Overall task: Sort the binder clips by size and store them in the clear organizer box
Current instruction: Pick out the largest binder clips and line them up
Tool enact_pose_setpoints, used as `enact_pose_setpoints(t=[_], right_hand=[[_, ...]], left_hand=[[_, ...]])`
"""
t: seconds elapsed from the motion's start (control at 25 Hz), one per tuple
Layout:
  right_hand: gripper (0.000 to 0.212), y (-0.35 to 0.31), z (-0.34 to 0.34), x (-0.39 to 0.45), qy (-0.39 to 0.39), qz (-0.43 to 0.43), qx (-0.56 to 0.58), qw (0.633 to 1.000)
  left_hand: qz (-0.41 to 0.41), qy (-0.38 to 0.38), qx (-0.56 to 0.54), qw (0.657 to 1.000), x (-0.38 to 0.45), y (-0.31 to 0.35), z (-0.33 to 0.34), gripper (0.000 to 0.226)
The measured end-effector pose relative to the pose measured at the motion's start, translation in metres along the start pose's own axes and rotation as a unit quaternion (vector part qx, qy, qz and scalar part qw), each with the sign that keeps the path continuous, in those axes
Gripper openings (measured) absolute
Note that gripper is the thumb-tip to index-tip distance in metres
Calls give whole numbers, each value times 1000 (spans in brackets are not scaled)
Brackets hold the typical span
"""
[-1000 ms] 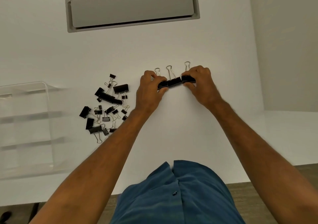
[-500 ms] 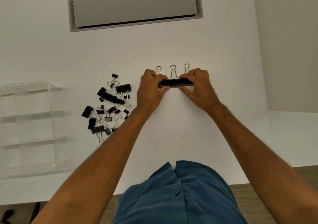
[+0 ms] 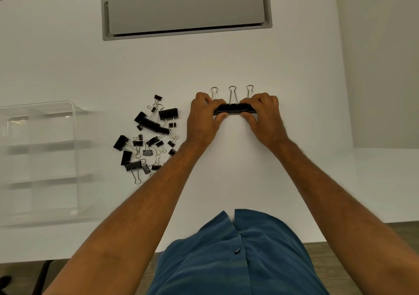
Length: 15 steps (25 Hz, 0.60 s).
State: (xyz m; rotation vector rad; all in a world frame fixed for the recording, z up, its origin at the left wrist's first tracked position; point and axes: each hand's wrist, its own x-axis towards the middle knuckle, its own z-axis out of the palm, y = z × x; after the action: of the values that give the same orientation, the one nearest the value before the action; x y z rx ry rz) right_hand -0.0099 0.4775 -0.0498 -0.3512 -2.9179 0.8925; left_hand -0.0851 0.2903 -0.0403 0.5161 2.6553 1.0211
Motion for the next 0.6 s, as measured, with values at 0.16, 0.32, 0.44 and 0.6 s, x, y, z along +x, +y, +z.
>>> enact_pose_setpoints(t=[0.16, 0.32, 0.44, 0.6], right_hand=[[51, -16, -4, -9, 33, 19, 7, 999], [42, -57, -2, -26, 125, -15, -26, 992], [42, -87, 12, -24, 112, -10, -103, 988], [46, -93, 23, -20, 89, 78, -83, 989]], left_hand=[[21, 13, -22, 999, -13, 2, -18, 49], [45, 46, -3, 998, -43, -19, -60, 30], [4, 81, 11, 997, -64, -52, -92, 25], [-25, 86, 39, 995, -69, -77, -121, 25]])
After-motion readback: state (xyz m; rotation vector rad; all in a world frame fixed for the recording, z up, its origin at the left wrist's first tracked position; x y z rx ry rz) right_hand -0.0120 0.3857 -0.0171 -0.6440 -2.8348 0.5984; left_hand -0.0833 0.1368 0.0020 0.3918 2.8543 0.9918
